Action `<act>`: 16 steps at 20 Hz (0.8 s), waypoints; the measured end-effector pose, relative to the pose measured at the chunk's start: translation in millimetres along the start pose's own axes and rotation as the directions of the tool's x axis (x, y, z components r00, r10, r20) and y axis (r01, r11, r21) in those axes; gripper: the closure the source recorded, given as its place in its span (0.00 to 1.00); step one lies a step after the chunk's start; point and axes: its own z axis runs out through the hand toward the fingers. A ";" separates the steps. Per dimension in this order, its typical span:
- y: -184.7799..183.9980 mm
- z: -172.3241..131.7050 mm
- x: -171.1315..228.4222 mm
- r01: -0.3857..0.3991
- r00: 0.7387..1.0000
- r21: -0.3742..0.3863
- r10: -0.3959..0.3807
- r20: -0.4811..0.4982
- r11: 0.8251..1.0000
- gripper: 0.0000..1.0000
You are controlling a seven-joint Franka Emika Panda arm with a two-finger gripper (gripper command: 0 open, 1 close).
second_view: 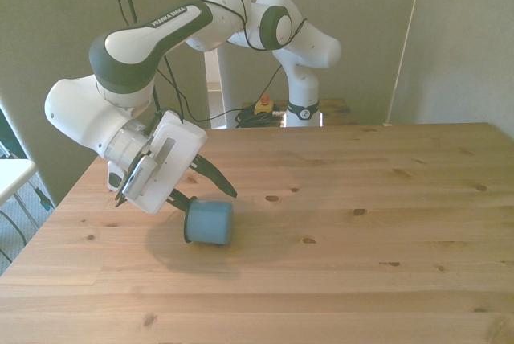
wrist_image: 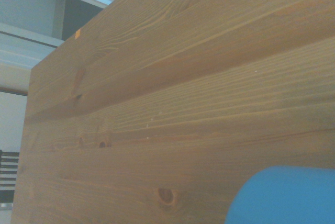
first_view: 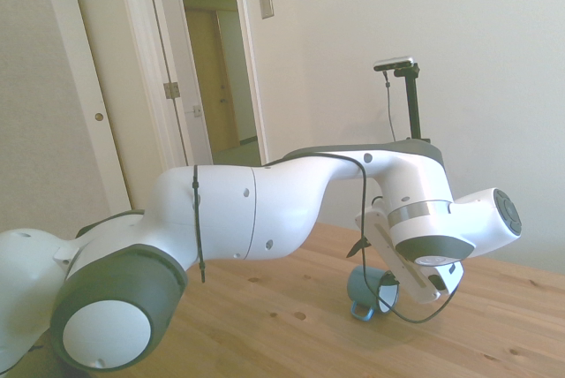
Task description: Flip the mug upright
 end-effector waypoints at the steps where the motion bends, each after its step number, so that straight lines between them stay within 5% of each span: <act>1: 0.8 0.8 0.5 -0.005 1.000 0.000 0.005 0.002 1.000 1.00; 16: -2.5 2.8 0.7 -0.033 0.999 -0.008 0.033 0.013 0.999 1.00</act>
